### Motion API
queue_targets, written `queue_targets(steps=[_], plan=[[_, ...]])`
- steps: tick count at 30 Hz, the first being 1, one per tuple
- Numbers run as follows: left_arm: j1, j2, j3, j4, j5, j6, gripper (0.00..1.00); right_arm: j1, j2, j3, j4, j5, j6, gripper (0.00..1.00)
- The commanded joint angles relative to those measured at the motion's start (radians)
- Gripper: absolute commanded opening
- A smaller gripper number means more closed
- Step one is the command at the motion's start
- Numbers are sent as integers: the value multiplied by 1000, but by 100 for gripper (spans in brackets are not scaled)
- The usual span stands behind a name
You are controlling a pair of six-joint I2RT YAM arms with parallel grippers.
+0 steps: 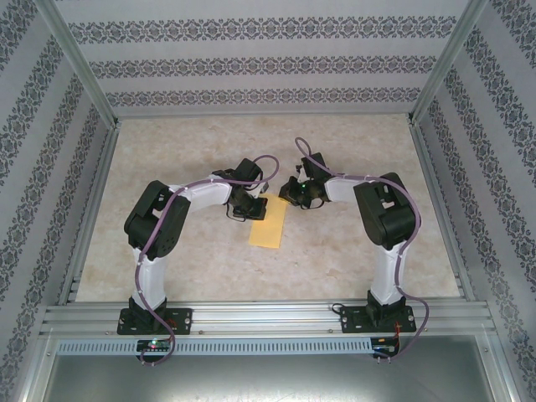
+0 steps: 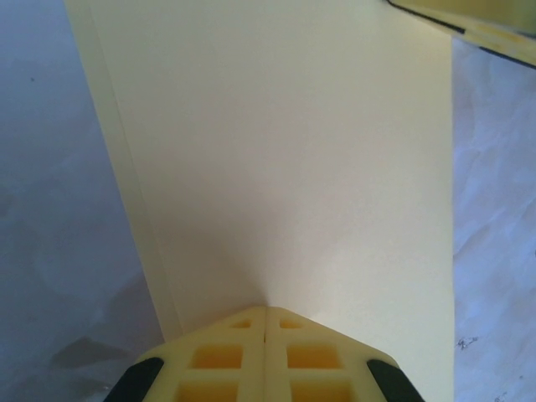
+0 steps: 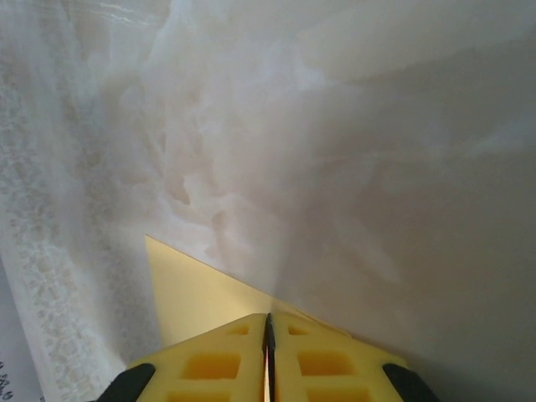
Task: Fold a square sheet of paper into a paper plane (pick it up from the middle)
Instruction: Fold the square sheet of paper in half at the center of the table.
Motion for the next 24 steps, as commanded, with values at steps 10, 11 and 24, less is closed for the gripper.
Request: queue_targets(steps=[10, 11, 24], plan=[[11, -22, -47, -62, -51, -13, 1, 45, -286, -153, -19, 119, -34, 19], [11, -28, -49, -54, -46, -19, 1, 53, -307, -170, -10, 131, -29, 20], [12, -124, -54, -21, -67, -53, 9, 120, -478, -321, 6, 299, -15, 35]])
